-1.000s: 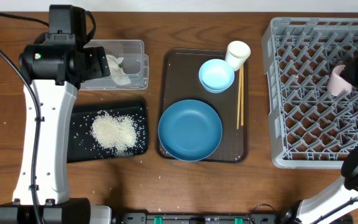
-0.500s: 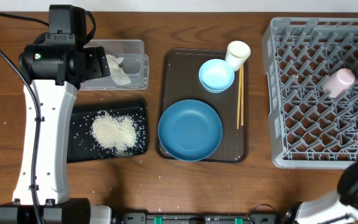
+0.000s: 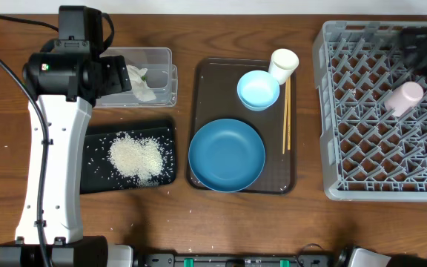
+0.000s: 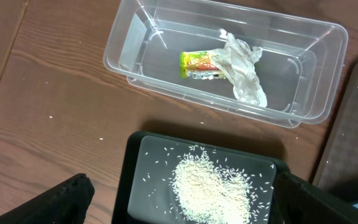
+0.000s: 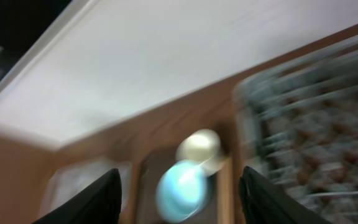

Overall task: Sort waste into correct bins and load items into the dishwasher rack
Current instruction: 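Release the pink bowl and move the right gripper to the blue plate, then grasp the blue plate rim with the right gripper and lift it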

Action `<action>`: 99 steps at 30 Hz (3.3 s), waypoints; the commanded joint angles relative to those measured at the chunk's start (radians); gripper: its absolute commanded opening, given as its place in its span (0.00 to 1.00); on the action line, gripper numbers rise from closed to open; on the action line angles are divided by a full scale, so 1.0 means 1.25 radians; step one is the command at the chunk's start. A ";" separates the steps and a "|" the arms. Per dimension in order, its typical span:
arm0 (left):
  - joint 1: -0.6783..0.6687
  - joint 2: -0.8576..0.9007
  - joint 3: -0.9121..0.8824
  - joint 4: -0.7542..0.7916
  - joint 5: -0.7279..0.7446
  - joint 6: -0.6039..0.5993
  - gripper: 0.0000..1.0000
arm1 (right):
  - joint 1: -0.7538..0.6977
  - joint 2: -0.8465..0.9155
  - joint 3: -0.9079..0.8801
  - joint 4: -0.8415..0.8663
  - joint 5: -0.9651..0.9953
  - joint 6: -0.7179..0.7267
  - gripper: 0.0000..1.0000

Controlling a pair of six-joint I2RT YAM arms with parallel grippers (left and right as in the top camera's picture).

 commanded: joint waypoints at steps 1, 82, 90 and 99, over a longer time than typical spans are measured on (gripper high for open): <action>0.003 -0.006 -0.001 -0.003 -0.007 0.008 0.96 | 0.120 -0.009 0.001 -0.026 -0.028 -0.011 0.62; 0.003 -0.006 -0.001 -0.003 -0.007 0.008 0.96 | 1.164 0.514 -0.005 -0.241 0.724 0.246 0.45; 0.003 -0.006 -0.001 -0.003 -0.007 0.008 0.96 | 1.155 0.515 -0.006 -0.241 0.732 0.246 0.21; 0.003 -0.006 -0.001 -0.003 -0.007 0.007 0.96 | 1.156 0.515 -0.032 -0.232 0.733 0.246 0.24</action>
